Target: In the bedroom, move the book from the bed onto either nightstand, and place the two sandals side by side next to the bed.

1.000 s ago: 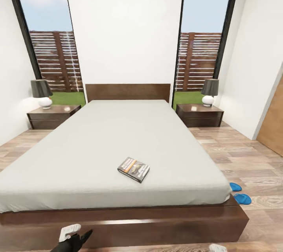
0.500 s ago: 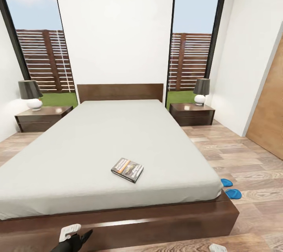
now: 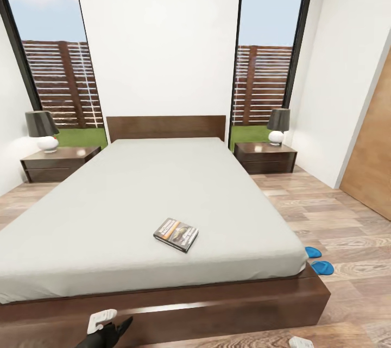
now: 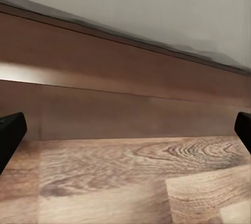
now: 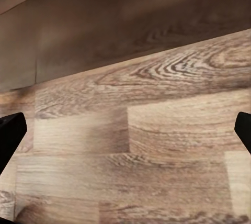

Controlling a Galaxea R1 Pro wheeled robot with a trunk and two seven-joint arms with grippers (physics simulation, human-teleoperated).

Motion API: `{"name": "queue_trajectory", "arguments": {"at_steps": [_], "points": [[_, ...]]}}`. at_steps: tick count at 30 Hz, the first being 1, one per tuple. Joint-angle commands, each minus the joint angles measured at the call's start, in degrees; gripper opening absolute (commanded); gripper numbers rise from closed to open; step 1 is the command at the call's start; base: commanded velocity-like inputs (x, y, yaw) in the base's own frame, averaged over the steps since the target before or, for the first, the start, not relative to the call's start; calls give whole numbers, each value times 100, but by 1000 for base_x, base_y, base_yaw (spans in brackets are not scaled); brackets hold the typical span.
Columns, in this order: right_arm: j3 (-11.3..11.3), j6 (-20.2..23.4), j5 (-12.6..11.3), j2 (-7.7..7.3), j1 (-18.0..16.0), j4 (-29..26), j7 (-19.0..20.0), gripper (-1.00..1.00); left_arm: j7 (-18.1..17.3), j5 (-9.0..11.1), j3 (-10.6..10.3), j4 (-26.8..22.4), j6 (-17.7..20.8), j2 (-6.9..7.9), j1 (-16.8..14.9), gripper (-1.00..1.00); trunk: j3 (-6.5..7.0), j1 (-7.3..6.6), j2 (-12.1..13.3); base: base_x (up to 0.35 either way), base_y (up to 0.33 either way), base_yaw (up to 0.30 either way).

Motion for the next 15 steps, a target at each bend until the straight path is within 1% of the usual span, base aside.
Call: {"name": "queue_trajectory", "arguments": {"at_steps": [1,15], "points": [[13,-14,-35,-2,-5,9,20,100,-22,42,-15,9,-11,1,-5,100,12,-23,38,0,0,0],[14,-14,-35,-2,-5,9,20,100,-22,36,-15,8,-11,-3,-5,100,263,-330,599,0,0,0]]}}
